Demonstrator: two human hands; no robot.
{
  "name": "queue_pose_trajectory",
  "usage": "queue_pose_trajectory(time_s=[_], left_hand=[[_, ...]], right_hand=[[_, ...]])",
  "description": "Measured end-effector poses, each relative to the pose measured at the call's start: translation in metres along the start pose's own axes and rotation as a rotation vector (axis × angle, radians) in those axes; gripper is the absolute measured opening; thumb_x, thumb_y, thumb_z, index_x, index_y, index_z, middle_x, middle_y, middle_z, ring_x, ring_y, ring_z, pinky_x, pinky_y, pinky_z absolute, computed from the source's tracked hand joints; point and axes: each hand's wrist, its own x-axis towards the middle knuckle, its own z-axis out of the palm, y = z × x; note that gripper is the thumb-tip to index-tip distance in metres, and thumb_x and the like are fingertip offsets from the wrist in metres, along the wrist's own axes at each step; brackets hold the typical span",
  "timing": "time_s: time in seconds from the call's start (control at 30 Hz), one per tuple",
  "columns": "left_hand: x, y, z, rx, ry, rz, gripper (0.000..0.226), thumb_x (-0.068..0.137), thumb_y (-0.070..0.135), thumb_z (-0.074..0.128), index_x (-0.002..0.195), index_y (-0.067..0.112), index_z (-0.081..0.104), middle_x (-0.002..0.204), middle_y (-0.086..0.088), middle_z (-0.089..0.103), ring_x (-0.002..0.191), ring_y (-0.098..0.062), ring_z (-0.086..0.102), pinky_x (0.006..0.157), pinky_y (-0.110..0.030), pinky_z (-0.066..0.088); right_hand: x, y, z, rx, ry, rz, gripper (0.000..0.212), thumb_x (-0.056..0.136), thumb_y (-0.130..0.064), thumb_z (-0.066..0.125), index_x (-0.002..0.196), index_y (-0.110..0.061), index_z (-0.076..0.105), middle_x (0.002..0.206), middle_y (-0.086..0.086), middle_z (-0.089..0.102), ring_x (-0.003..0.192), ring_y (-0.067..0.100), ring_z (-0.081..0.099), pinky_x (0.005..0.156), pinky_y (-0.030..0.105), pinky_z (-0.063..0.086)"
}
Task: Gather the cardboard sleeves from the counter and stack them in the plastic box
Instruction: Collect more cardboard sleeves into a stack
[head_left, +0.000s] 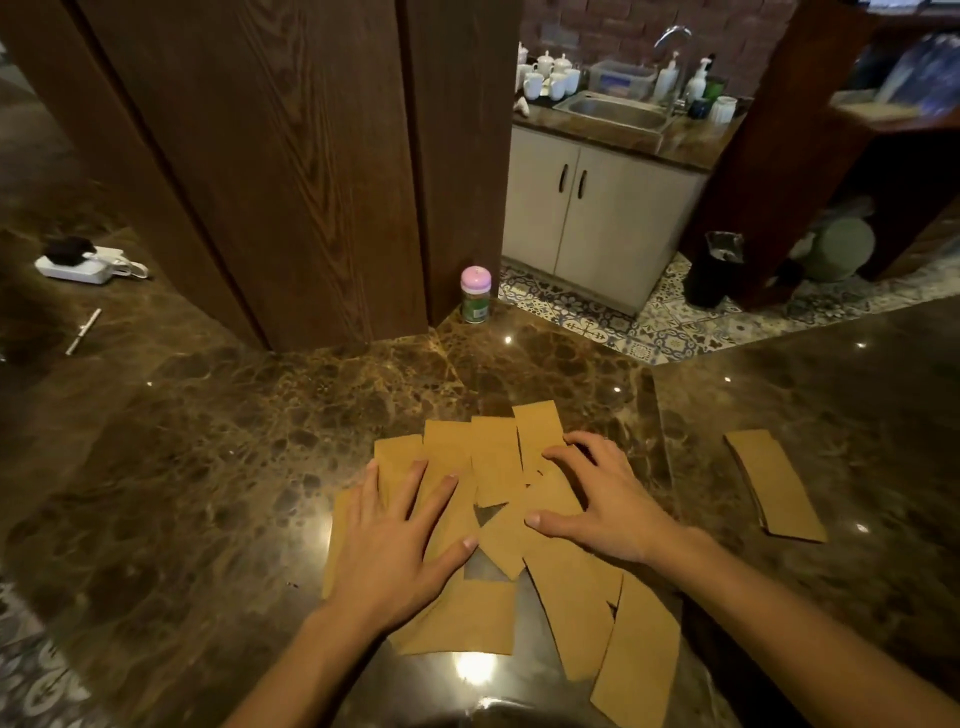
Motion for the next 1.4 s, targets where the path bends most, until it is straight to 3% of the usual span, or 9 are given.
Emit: queue_pose_trajectory(time_s=[0.23,0.33,0.4,0.63,0.83,1.0,1.17,1.27,1.4], left_hand=[[-0.01,0.012,0.002,-0.182,0.083,0.071,0.07,0.087,0.074,0.049,0.145,0.034,0.051,0.157,0.001,0.043,0.148,-0.033,0.028,0.113,-0.05,0.031],[-0.013,0.019,0.001,-0.286,0.056,0.084,0.068,0.084,0.068,0.059,0.144,0.038,0.052,0.16,0.006,0.037,0.15,-0.024,0.026,0.117,-0.047,0.029],[-0.014,0.024,-0.002,-0.372,0.055,0.096,0.065,0.081,0.062,0.067,0.141,0.04,0.054,0.16,0.01,0.035,0.146,-0.015,0.031,0.114,-0.04,0.034],[-0.002,0.04,-0.02,-0.671,0.177,0.098,0.069,0.072,0.021,0.091,0.133,0.034,0.061,0.146,0.013,0.046,0.135,0.003,0.04,0.107,-0.027,0.042],[0.004,0.063,-0.036,-1.135,0.103,-0.012,0.077,0.087,0.0,0.075,0.149,0.031,0.043,0.112,0.0,0.075,0.107,-0.014,0.07,0.093,-0.026,0.055],[0.019,0.08,-0.048,-1.337,0.224,-0.161,0.026,0.09,0.008,0.073,0.112,0.019,0.067,0.101,-0.007,0.077,0.101,-0.028,0.073,0.08,-0.03,0.06],[0.033,0.103,-0.06,-1.619,0.078,-0.383,0.019,0.103,0.021,0.056,0.12,0.016,0.05,0.1,-0.014,0.078,0.083,-0.025,0.076,0.063,-0.037,0.06],[0.03,0.119,-0.067,-1.672,-0.056,-0.428,0.021,0.104,0.022,0.055,0.124,0.016,0.052,0.095,-0.011,0.079,0.082,-0.025,0.076,0.065,-0.039,0.061],[0.008,0.144,-0.085,-2.147,-0.525,-0.461,0.039,0.104,0.034,0.048,0.132,0.011,0.063,0.126,-0.02,0.068,0.112,-0.029,0.067,0.092,-0.044,0.055]], right_hand=[[-0.025,0.011,-0.032,0.219,-0.029,0.177,0.052,0.073,-0.052,0.089,0.114,-0.026,0.07,0.113,-0.013,0.069,0.104,0.006,0.065,0.093,0.032,0.056],[-0.033,0.014,-0.047,0.464,-0.05,0.187,0.014,0.085,-0.022,0.087,0.093,-0.022,0.075,0.089,-0.011,0.076,0.081,-0.002,0.072,0.073,0.02,0.056],[-0.039,0.016,-0.052,0.553,-0.02,0.209,0.012,0.088,-0.015,0.083,0.092,-0.02,0.072,0.083,-0.01,0.075,0.074,-0.002,0.071,0.065,0.014,0.052],[-0.052,0.018,-0.059,0.836,0.161,0.292,0.02,0.095,-0.012,0.075,0.114,-0.009,0.07,0.103,0.01,0.081,0.097,0.028,0.078,0.078,0.031,0.063],[-0.059,0.015,-0.063,0.979,0.298,0.314,0.024,0.098,-0.013,0.07,0.122,-0.01,0.069,0.109,0.009,0.081,0.103,0.027,0.077,0.096,0.048,0.061],[-0.056,0.004,-0.071,1.062,0.618,0.365,0.015,0.097,-0.02,0.073,0.111,-0.022,0.069,0.108,0.005,0.08,0.102,0.023,0.077,0.096,0.054,0.06],[-0.056,-0.016,-0.103,1.114,0.798,0.315,0.016,0.097,-0.029,0.071,0.111,-0.035,0.064,0.113,-0.003,0.077,0.104,0.014,0.075,0.095,0.045,0.061],[-0.062,-0.033,-0.112,1.266,0.714,0.283,0.017,0.098,-0.023,0.07,0.112,-0.031,0.065,0.114,-0.001,0.077,0.103,0.015,0.076,0.092,0.042,0.062],[-0.07,-0.055,-0.1,1.167,0.534,0.271,0.029,0.096,-0.023,0.074,0.124,-0.021,0.066,0.114,0.002,0.079,0.104,0.018,0.077,0.093,0.046,0.062]])
